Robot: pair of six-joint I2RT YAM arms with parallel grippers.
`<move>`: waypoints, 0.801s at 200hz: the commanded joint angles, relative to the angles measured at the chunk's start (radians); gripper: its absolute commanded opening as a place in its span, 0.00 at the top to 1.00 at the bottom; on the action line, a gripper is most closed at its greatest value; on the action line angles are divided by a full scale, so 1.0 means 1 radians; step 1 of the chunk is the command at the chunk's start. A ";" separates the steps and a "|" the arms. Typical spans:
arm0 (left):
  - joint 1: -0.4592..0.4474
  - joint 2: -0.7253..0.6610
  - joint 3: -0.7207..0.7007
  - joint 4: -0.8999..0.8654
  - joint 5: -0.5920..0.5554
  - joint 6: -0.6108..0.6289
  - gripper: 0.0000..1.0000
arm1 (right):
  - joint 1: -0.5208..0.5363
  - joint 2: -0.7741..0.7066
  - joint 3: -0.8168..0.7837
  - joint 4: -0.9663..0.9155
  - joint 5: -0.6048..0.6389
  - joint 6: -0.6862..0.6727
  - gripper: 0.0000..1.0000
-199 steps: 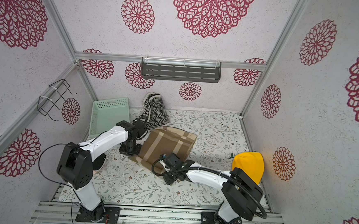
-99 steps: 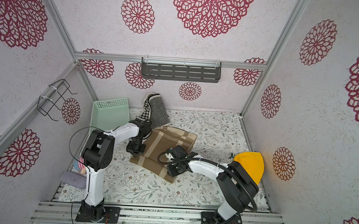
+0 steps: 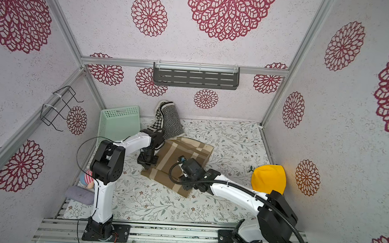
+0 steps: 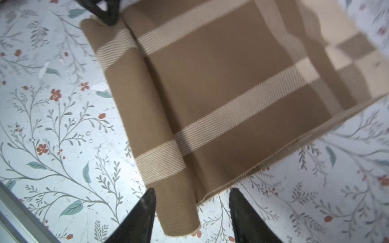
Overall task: Roll up the scarf and place it into the basket
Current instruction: Roll the scarf at the center of the board.
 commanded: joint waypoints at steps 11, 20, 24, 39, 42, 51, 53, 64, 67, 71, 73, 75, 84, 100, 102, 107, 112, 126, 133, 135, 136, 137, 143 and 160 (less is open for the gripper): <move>0.013 0.008 -0.022 0.076 0.024 0.018 1.00 | 0.180 0.084 0.008 0.010 0.304 -0.103 0.41; 0.013 0.000 -0.028 0.080 0.026 0.018 1.00 | 0.231 0.115 0.014 0.014 0.348 -0.125 0.40; 0.013 -0.002 -0.032 0.084 0.027 0.020 1.00 | 0.244 0.131 0.016 0.014 0.362 -0.135 0.40; 0.013 -0.012 -0.044 0.091 0.028 0.021 1.00 | 0.278 0.188 0.032 0.018 0.408 -0.160 0.39; 0.013 -0.013 -0.046 0.093 0.029 0.023 1.00 | 0.284 0.202 0.035 0.018 0.416 -0.164 0.38; 0.013 -0.017 -0.050 0.098 0.028 0.024 1.00 | 0.297 0.237 0.046 0.019 0.442 -0.179 0.36; 0.013 -0.018 -0.051 0.100 0.029 0.024 1.00 | 0.300 0.244 0.049 0.020 0.447 -0.182 0.36; 0.013 -0.020 -0.055 0.105 0.034 0.027 1.00 | 0.305 0.285 0.060 0.027 0.469 -0.196 0.34; 0.013 -0.020 -0.055 0.106 0.034 0.027 1.00 | 0.305 0.294 0.062 0.030 0.474 -0.200 0.34; 0.013 -0.021 -0.055 0.107 0.036 0.028 1.00 | 0.305 0.308 0.064 0.035 0.483 -0.205 0.33; 0.013 -0.022 -0.055 0.108 0.036 0.029 1.00 | 0.305 0.315 0.065 0.036 0.487 -0.206 0.33; 0.013 -0.023 -0.055 0.109 0.036 0.029 1.00 | 0.305 0.322 0.066 0.039 0.495 -0.209 0.33; 0.013 -0.022 -0.055 0.113 0.044 0.032 1.00 | 0.305 0.351 0.067 0.056 0.520 -0.224 0.31; 0.013 -0.024 -0.053 0.115 0.061 0.038 1.00 | 0.302 0.410 0.080 0.070 0.578 -0.250 0.30; 0.013 -0.022 -0.052 0.115 0.062 0.040 1.00 | 0.301 0.417 0.083 0.070 0.585 -0.252 0.30; 0.013 -0.022 -0.050 0.115 0.067 0.041 1.00 | 0.299 0.437 0.092 0.070 0.593 -0.257 0.31; 0.013 -0.024 -0.049 0.114 0.069 0.044 1.00 | 0.296 0.452 0.099 0.071 0.597 -0.262 0.32; 0.013 -0.029 -0.046 0.110 0.078 0.050 1.00 | 0.289 0.486 0.106 0.085 0.584 -0.271 0.39; 0.012 -0.032 -0.042 0.106 0.079 0.053 0.98 | 0.284 0.498 0.105 0.094 0.562 -0.275 0.46; 0.012 -0.033 -0.042 0.105 0.079 0.053 0.97 | 0.282 0.500 0.104 0.097 0.554 -0.276 0.48; 0.012 -0.035 -0.041 0.105 0.079 0.054 0.97 | 0.282 0.501 0.104 0.098 0.552 -0.276 0.49; 0.012 -0.037 -0.041 0.104 0.079 0.055 0.96 | 0.280 0.503 0.105 0.099 0.548 -0.276 0.51; 0.012 -0.043 -0.038 0.102 0.075 0.056 0.92 | 0.274 0.508 0.104 0.105 0.529 -0.275 0.57; 0.013 -0.081 -0.028 0.089 0.053 0.055 0.68 | 0.254 0.506 0.120 0.086 0.471 -0.257 0.74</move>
